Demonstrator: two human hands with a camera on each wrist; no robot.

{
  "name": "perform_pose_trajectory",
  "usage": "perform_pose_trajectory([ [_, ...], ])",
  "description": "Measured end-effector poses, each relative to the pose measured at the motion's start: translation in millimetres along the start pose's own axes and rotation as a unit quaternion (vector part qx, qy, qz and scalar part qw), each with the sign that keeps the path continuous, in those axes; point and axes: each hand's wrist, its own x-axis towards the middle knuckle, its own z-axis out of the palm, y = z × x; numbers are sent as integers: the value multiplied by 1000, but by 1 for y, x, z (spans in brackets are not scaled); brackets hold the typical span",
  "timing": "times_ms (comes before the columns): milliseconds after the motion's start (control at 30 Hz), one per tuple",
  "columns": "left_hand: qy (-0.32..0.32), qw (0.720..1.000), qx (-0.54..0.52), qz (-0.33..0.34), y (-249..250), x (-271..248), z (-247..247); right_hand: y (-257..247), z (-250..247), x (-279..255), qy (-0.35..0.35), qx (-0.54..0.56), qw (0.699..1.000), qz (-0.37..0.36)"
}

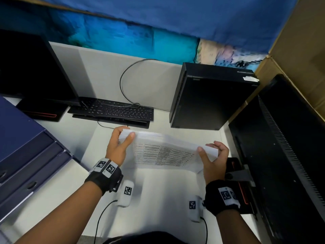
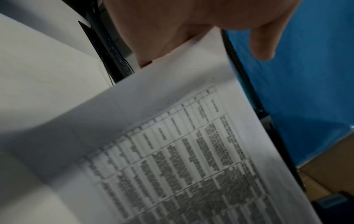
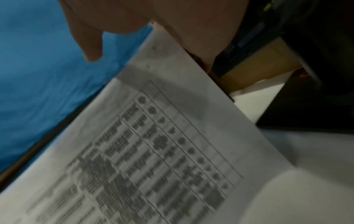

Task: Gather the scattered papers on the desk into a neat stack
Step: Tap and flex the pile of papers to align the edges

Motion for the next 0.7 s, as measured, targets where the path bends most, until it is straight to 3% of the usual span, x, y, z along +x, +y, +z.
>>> perform_pose_trajectory([
  [100,48,998,20,37,6,7,9,-11,5,4,50,-3,999,14],
  [400,85,996,30,10,2,7,9,-7,7,3,78,-48,995,37],
  [600,68,997,21,7,5,5,9,-6,6,5,81,-53,995,32],
  [700,-4,999,-35,31,2,2,1,-9,7,7,79,-60,995,30],
])
